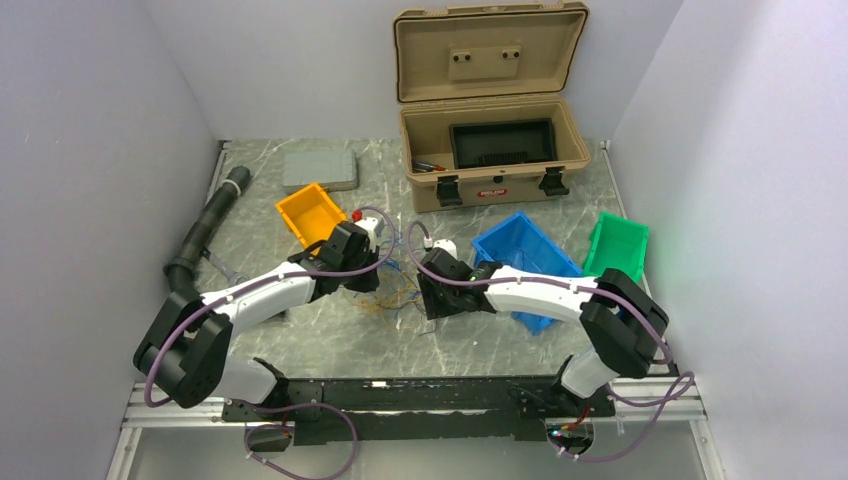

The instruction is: Untangle the cables

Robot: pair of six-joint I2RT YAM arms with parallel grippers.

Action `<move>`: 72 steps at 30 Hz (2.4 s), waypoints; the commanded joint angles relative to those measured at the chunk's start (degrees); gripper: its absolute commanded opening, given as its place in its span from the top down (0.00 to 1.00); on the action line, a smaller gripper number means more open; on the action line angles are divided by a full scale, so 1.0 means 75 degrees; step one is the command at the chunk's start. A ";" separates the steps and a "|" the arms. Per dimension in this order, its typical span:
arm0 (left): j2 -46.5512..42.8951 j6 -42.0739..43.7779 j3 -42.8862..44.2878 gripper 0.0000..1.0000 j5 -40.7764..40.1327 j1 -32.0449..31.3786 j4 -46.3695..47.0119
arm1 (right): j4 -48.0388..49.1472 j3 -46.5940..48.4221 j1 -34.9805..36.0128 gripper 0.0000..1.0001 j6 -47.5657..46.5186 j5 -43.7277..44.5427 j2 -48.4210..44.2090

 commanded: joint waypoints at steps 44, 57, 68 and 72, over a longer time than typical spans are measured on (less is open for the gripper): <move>-0.2453 -0.1542 -0.0759 1.00 -0.1988 0.2107 -0.1329 | -0.2286 0.1261 -0.2399 1.00 -0.0845 0.1727 -0.4078; -0.2660 -0.0251 -0.0057 0.43 -0.0524 0.0568 -0.0227 | -0.1544 0.2427 -0.2383 1.00 -0.1972 -0.0773 -0.4420; -0.2045 0.0300 0.0542 0.24 0.2309 0.0513 0.1429 | -0.1497 0.2386 -0.2370 1.00 -0.2559 -0.2119 -0.4307; -0.1350 -0.0061 0.0662 0.35 0.3564 0.0506 0.2454 | -0.1390 0.2303 -0.2359 1.00 -0.2562 -0.2381 -0.4385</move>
